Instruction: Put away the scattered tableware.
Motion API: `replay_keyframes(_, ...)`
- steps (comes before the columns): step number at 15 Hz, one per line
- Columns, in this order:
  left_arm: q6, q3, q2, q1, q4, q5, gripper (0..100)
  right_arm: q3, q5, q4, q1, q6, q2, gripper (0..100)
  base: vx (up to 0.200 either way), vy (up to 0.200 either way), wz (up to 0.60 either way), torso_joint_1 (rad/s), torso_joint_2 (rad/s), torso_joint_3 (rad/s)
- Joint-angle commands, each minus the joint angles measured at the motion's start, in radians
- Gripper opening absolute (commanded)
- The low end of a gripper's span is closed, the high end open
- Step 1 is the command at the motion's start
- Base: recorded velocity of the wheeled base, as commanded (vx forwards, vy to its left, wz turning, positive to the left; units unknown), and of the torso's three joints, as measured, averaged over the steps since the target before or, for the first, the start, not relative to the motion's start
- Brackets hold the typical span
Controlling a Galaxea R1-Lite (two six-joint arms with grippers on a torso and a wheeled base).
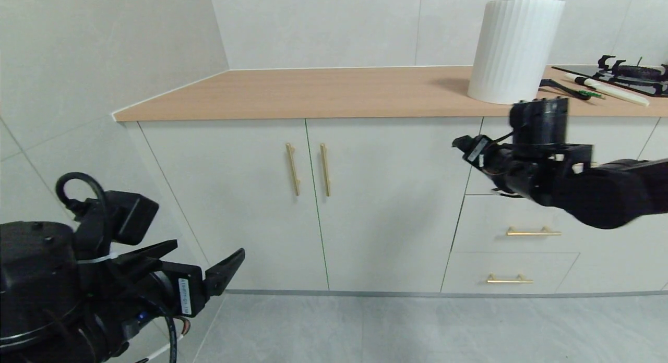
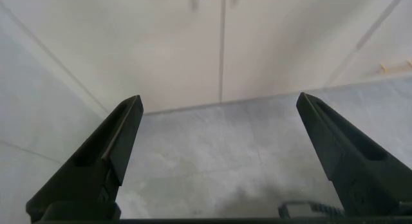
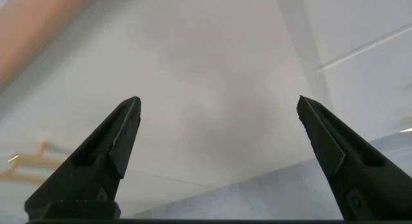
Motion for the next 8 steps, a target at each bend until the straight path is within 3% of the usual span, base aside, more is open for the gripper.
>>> replay_keyframes(1,0.0,0.117,-0.231,0.026,0.005,0.036,100,0.43,-0.01,-0.048,-0.021,-0.233,-0.575,100,0.0,0.0,0.0,0.0,0.0,0.0)
replay_keyframes(3,0.003,0.228,-0.397,0.053,0.017,0.036,100,0.578,0.007,-0.054,-0.06,-0.363,-0.831,100,0.0,0.0,0.0,0.0,0.0,0.0)
replay_keyframes(5,0.032,0.258,-0.674,0.11,0.206,0.036,100,0.691,0.021,0.02,-0.068,-0.529,-1.155,100,0.0,0.0,0.0,0.0,0.0,0.0)
replay_keyframes(8,0.124,0.227,-0.967,0.225,0.513,0.024,100,0.742,0.024,0.228,-0.177,-0.596,-1.45,100,0.0,0.0,0.0,0.0,0.0,0.0)
